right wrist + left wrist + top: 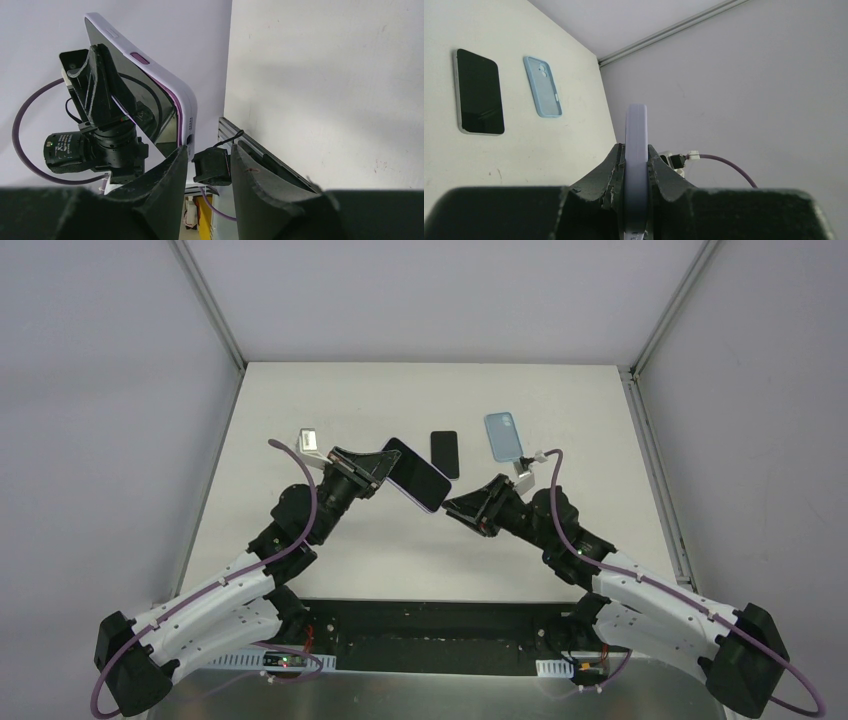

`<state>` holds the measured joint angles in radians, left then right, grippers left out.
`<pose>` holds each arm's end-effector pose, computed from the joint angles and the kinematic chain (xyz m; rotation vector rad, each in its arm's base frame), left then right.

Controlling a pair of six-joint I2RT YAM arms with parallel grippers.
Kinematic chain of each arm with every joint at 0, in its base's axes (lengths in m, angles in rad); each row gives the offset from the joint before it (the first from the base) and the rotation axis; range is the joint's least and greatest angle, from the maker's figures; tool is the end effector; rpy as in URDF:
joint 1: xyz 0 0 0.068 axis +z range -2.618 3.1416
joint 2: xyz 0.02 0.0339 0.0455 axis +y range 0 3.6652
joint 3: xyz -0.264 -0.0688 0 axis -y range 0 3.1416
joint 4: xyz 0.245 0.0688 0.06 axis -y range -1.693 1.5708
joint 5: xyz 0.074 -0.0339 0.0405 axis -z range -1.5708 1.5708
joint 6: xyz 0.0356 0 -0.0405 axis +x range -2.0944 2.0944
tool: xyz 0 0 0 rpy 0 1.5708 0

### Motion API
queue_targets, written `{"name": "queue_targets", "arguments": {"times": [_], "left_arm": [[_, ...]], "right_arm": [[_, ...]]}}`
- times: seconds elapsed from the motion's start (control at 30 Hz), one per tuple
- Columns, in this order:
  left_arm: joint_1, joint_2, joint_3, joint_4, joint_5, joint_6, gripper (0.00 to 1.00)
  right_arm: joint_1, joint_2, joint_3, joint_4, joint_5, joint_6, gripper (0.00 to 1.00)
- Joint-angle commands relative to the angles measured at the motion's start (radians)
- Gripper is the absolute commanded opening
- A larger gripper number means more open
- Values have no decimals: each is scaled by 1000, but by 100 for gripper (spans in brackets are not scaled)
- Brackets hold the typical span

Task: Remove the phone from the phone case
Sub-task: Remove the phone case from the phone.

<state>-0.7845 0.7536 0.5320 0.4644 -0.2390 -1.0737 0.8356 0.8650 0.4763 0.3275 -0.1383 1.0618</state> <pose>0.1369 -0.1248 0.3249 -0.4329 1.4151 -1.3922 0.1354 0.1570 0.2704 0.0903 1.8774 1.5094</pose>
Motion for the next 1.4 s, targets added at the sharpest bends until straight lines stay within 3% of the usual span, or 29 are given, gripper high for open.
{"name": "queue_targets", "arguments": {"times": [0.0, 1.37], "left_arm": [[-17, -10, 77, 125, 95, -98, 0], [-43, 13, 96, 128, 122, -121, 0]], "right_arm": [[2, 19, 24, 43, 23, 13, 39], [-34, 100, 56, 70, -23, 115, 39]]}}
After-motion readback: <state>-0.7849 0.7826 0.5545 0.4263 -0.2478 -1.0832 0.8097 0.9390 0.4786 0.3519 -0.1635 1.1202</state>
